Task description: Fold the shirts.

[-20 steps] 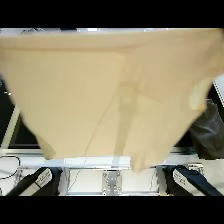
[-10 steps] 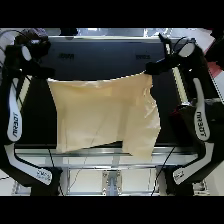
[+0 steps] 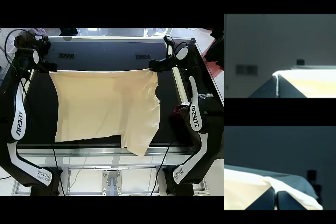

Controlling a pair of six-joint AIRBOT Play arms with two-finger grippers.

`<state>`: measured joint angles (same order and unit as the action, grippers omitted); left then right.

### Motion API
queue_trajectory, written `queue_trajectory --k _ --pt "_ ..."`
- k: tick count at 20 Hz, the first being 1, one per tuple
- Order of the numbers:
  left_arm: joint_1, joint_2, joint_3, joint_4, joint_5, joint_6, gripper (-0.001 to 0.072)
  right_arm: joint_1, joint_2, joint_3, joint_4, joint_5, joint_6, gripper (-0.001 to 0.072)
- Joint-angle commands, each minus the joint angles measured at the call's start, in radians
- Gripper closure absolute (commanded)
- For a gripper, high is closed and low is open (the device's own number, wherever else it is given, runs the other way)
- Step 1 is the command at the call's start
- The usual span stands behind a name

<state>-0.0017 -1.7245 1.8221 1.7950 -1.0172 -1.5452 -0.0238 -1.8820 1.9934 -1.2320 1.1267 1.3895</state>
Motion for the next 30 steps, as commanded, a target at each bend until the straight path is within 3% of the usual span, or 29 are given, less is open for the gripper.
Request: queue_trajectory --k 1,6,12,15,20,28,30 --pt "-0.044 0.085 -0.019 -0.006 0.014 0.016 0.0699 -0.001 0.048 0.029 -0.154 0.099 0.004 0.07" --pt "-0.036 0.222 -0.333 -0.018 -0.007 -0.007 0.0698 0.0 0.093 -0.065 -0.166 0.196 -0.022 0.07" --pt "-0.035 0.287 -0.667 -0.032 0.126 -0.035 0.0698 0.0 0.177 -0.36 -0.16 0.186 -0.021 0.07" --pt "-0.036 0.277 -0.686 -0.08 0.182 -0.038 0.0697 0.0 0.225 -0.532 -0.15 0.086 -0.016 0.0699" --pt "-0.053 0.214 -0.686 -0.098 0.297 -0.038 0.0698 0.011 0.208 -0.629 -0.083 0.008 -0.012 0.07" --pt "-0.045 0.128 -0.684 -0.094 0.328 -0.094 0.0697 0.06 0.186 -0.628 -0.088 0.016 -0.01 0.0698" --pt "-0.045 0.152 -0.681 -0.094 0.322 -0.095 0.0686 0.055 0.2 -0.628 -0.152 0.055 0.001 0.0684"
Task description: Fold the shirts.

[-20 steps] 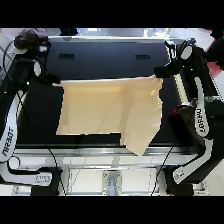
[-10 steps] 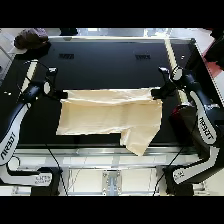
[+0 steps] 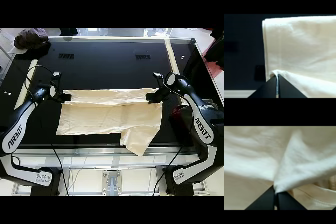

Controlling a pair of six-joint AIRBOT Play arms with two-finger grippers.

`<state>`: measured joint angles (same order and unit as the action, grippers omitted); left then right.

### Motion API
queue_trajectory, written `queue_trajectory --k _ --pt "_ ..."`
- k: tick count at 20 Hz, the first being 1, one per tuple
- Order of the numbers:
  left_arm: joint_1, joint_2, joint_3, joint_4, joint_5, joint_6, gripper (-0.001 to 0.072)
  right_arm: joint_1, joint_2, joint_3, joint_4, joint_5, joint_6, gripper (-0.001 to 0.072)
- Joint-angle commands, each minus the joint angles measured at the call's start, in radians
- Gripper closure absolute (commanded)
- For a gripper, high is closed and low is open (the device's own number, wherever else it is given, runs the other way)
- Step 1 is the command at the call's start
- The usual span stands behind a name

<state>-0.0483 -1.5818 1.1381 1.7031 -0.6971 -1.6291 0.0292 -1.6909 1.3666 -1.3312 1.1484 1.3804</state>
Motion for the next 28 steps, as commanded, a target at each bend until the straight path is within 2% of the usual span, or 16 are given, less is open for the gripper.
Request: queue_trajectory --k 1,2,3,4,8,10,12,13,14,15,17,18,20,22,28 --pt "0.003 0.037 0.007 -0.002 0.001 -0.01 0.067 -0.006 0.026 -0.002 -0.098 0.067 0.024 0.063" --pt "0.006 0.072 0.013 -0.002 0.0 -0.01 0.0465 -0.018 0.05 -0.002 -0.141 0.107 0.024 0.0524" --pt "0.013 0.121 0.016 -0.003 -0.002 -0.011 0.0115 -0.037 0.084 -0.002 -0.189 0.158 0.025 0.0446" --pt "0.019 0.174 0.016 -0.002 -0.013 -0.021 -0.0013 -0.062 0.124 -0.002 -0.233 0.21 0.025 0.044" --pt "0.07 0.404 0.001 0.011 -0.198 -0.032 -0.001 -0.198 0.301 -0.009 -0.259 0.324 0.024 0.044" --pt "0.112 0.55 -0.077 0.024 -0.213 -0.039 -0.001 -0.268 0.428 -0.095 -0.179 0.315 0.013 0.044" --pt "0.157 0.71 -0.216 0.024 -0.217 -0.116 -0.001 -0.321 0.566 -0.282 -0.084 0.279 0.012 0.0436" --pt "0.175 0.787 -0.296 0.024 -0.218 -0.159 -0.001 -0.341 0.634 -0.404 -0.029 0.265 0.014 0.0368" --pt "0.189 0.85 -0.36 0.024 -0.222 -0.212 -0.001 -0.359 0.683 -0.519 0.026 0.267 0.015 0.0229" --pt "0.201 0.906 -0.415 0.024 -0.242 -0.279 -0.001 -0.37 0.708 -0.607 0.074 0.29 0.014 0.0197" --pt "0.223 0.975 -0.482 0.015 -0.348 -0.414 -0.0009 -0.377 0.713 -0.739 0.146 0.333 0.013 0.0198" --pt "0.231 0.995 -0.512 0.004 -0.414 -0.436 -0.0008 -0.377 0.708 -0.79 0.195 0.325 0.013 0.0199" --pt "0.235 1.011 -0.565 -0.006 -0.503 -0.436 -0.0008 -0.376 0.7 -0.864 0.318 0.27 0.005 0.0203" --pt "0.235 1.011 -0.622 -0.006 -0.517 -0.435 -0.0005 -0.376 0.686 -0.912 0.417 0.214 -0.024 0.0203" --pt "0.235 1.011 -0.697 -0.003 -0.511 -0.435 -0.0003 -0.297 0.583 -0.977 0.451 0.09 -0.034 0.0206"
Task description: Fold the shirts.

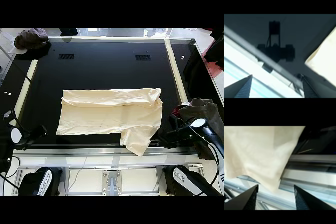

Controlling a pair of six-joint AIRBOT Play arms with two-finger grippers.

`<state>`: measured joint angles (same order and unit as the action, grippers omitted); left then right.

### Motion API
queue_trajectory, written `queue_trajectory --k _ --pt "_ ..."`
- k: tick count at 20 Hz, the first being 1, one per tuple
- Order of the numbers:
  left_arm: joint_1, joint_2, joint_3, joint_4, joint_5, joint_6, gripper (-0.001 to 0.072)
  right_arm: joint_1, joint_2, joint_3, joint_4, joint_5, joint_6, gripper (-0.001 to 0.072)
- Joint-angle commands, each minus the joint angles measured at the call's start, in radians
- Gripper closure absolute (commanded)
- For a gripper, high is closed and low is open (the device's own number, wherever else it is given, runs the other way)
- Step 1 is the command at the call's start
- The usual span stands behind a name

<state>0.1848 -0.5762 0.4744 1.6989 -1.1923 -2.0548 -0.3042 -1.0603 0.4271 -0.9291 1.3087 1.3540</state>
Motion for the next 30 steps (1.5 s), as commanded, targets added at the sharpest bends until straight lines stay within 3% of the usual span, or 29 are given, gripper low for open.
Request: queue_trajectory --k 1,3,4,8,9,10,13,14,15,16,17,19,21,23,24,26,30 --pt "0.002 0.005 -0.033 0.003 -0.016 -0.01 -0.0003 0.054 -0.072 -0.039 0.063 -0.091 -0.014 0.0205" --pt "0.002 0.005 -0.033 0.002 -0.016 -0.01 -0.0003 0.086 -0.112 -0.039 0.09 -0.138 -0.014 0.0207" --pt "0.002 0.005 -0.033 0.002 -0.016 -0.01 -0.0003 0.098 -0.123 -0.039 0.097 -0.155 -0.013 0.0265" --pt "0.002 0.005 -0.033 0.002 0.01 -0.01 -0.0003 0.105 -0.129 -0.038 0.186 -0.172 -0.071 0.0641" --pt "0.002 0.005 -0.034 0.0 0.022 -0.011 -0.0003 0.105 -0.127 -0.038 0.216 -0.162 -0.097 0.0697" --pt "0.002 0.005 -0.035 -0.01 0.037 -0.061 -0.0003 0.105 -0.124 -0.037 0.236 -0.15 -0.121 0.0697" --pt "0.004 0.005 -0.044 -0.072 0.094 -0.366 0.0004 0.105 -0.124 -0.036 0.246 -0.122 -0.145 0.0697" --pt "0.007 0.003 -0.056 -0.117 0.12 -0.435 0.007 0.105 -0.124 -0.036 0.246 -0.116 -0.145 0.0696" --pt "0.017 -0.003 -0.069 -0.175 0.144 -0.469 0.0138 0.105 -0.124 -0.036 0.246 -0.113 -0.149 0.0697" --pt "0.033 -0.015 -0.088 -0.243 0.162 -0.469 0.0141 0.105 -0.124 -0.036 0.246 -0.111 -0.169 0.0697" --pt "0.05 -0.03 -0.107 -0.308 0.164 -0.447 0.0141 0.105 -0.124 -0.036 0.246 -0.112 -0.184 0.0696" --pt "0.098 -0.072 -0.145 -0.444 0.175 -0.319 0.0142 0.105 -0.124 -0.036 0.246 -0.111 -0.196 0.0696" --pt "0.168 -0.127 -0.159 -0.597 0.185 -0.104 0.0141 0.105 -0.124 -0.036 0.246 -0.102 -0.197 0.0697" --pt "0.249 -0.174 -0.159 -0.688 0.188 0.027 0.0143 0.105 -0.124 -0.036 0.246 -0.092 -0.197 0.0697" --pt "0.297 -0.196 -0.159 -0.745 0.188 0.124 0.0214 0.105 -0.124 -0.036 0.246 -0.091 -0.197 0.0697" --pt "0.382 -0.232 -0.159 -0.857 0.186 0.283 0.0244 0.105 -0.124 -0.036 0.246 -0.089 -0.197 0.0697" --pt "0.456 -0.298 -0.159 -0.899 0.157 0.385 0.0242 0.105 -0.124 -0.036 0.249 -0.089 -0.196 0.0697"
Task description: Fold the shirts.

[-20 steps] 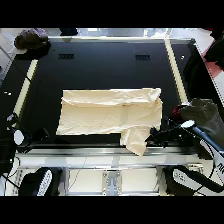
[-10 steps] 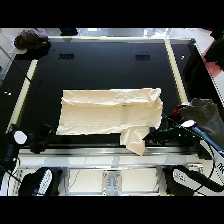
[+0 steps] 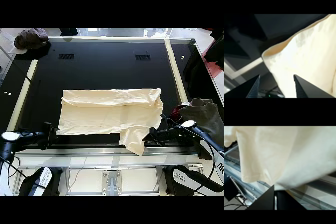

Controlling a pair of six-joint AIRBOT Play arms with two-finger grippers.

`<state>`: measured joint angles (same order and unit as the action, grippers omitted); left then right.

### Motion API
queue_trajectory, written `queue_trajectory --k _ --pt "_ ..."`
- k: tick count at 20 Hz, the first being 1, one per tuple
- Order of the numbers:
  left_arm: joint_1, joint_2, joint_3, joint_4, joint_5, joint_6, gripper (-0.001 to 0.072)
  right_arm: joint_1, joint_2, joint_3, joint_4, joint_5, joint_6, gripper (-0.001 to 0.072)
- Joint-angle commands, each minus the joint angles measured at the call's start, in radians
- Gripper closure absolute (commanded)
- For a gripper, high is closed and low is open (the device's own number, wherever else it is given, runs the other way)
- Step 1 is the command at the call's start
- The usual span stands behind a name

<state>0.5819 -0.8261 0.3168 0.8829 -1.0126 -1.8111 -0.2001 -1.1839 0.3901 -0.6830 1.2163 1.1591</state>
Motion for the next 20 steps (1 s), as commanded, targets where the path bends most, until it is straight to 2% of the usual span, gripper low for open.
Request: queue_trajectory --k 1,6,9,10,12,13,14,15,18,20 --pt "0.058 -0.068 -0.002 -0.084 -0.022 0.152 0.0242 0.001 0.0 0.001 0.003 0.003 -0.002 0.0697" --pt "0.058 -0.174 -0.002 -0.085 0.0 0.23 0.0242 0.001 0.0 0.001 0.031 0.006 -0.001 0.0697" --pt "0.057 -0.196 -0.001 -0.085 0.039 0.232 0.0264 0.001 0.0 0.001 0.045 0.007 -0.001 0.0697" --pt "0.057 -0.196 0.0 -0.085 0.051 0.234 0.0384 0.001 0.0 0.001 0.051 0.007 -0.001 0.0697" --pt "0.057 -0.196 0.004 -0.093 0.06 0.238 0.0478 0.001 0.0 0.001 0.061 0.006 -0.002 0.0698" --pt "0.057 -0.196 0.01 -0.11 0.06 0.272 0.0535 0.001 0.0 0.001 0.062 0.006 -0.002 0.0697" --pt "0.057 -0.196 0.018 -0.146 0.06 0.314 0.0656 0.001 0.005 0.001 0.061 0.005 -0.002 0.0698" --pt "0.057 -0.195 0.026 -0.196 0.059 0.357 0.0696 0.001 0.016 0.001 0.062 0.006 -0.002 0.0698" --pt "0.058 -0.193 0.091 -0.366 -0.025 0.525 0.0696 0.001 0.116 0.001 0.061 0.015 -0.001 0.0698" --pt "0.058 -0.168 0.148 -0.345 -0.113 0.574 0.0696 0.001 0.228 0.001 0.055 0.053 0.008 0.0699"
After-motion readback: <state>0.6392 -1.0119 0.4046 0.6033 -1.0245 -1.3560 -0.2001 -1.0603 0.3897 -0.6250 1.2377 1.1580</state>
